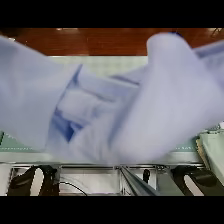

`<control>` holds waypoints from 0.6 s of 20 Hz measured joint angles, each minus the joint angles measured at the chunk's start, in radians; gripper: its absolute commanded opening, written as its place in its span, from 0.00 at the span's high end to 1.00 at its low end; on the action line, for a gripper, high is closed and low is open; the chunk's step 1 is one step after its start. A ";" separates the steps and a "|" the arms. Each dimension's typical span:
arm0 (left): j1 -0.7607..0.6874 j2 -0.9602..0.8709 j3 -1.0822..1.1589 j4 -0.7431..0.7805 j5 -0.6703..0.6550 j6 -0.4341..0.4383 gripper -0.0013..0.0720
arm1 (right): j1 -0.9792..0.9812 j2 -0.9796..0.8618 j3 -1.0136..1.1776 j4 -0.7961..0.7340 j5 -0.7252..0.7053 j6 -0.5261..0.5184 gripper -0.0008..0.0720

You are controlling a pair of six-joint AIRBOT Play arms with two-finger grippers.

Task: Fold the shirts.

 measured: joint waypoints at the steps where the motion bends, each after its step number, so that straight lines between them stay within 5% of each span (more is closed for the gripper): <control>1: -0.020 0.014 -0.042 0.035 -0.006 -0.013 0.96 | 0.000 0.024 -0.059 -0.003 0.022 0.017 0.96; 7: -0.100 -0.002 -0.387 0.094 0.000 -0.065 0.96 | 0.000 0.116 -0.565 0.046 0.035 0.106 0.96; 12: -0.160 -0.201 -0.547 0.019 0.123 -0.054 0.96 | -0.001 0.039 -0.920 0.034 -0.153 0.163 0.96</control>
